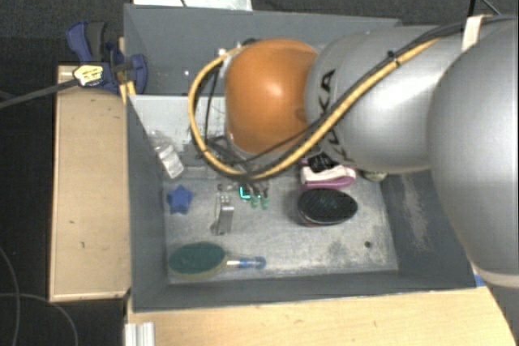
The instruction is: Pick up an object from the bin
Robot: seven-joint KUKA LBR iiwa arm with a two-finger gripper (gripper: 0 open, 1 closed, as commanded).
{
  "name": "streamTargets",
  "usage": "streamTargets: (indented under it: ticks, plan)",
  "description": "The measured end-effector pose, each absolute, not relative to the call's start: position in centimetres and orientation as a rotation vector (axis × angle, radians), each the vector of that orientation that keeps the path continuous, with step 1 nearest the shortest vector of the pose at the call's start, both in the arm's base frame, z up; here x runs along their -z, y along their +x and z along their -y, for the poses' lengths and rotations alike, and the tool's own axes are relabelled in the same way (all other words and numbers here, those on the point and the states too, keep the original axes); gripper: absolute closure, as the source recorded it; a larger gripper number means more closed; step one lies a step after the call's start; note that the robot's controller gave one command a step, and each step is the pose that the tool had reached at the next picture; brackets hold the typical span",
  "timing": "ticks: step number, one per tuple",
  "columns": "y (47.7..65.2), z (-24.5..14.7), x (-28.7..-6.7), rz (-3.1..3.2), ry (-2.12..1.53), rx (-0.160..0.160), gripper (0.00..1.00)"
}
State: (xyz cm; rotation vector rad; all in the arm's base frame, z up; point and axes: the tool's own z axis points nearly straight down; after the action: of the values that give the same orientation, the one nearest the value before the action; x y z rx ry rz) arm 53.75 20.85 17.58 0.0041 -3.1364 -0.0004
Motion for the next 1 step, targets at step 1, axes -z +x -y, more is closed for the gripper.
streamTargets:
  ticks: [1]
  plan:
    - [47.81,-20.70,-7.08,3.143,-0.057,0.005,0.00]
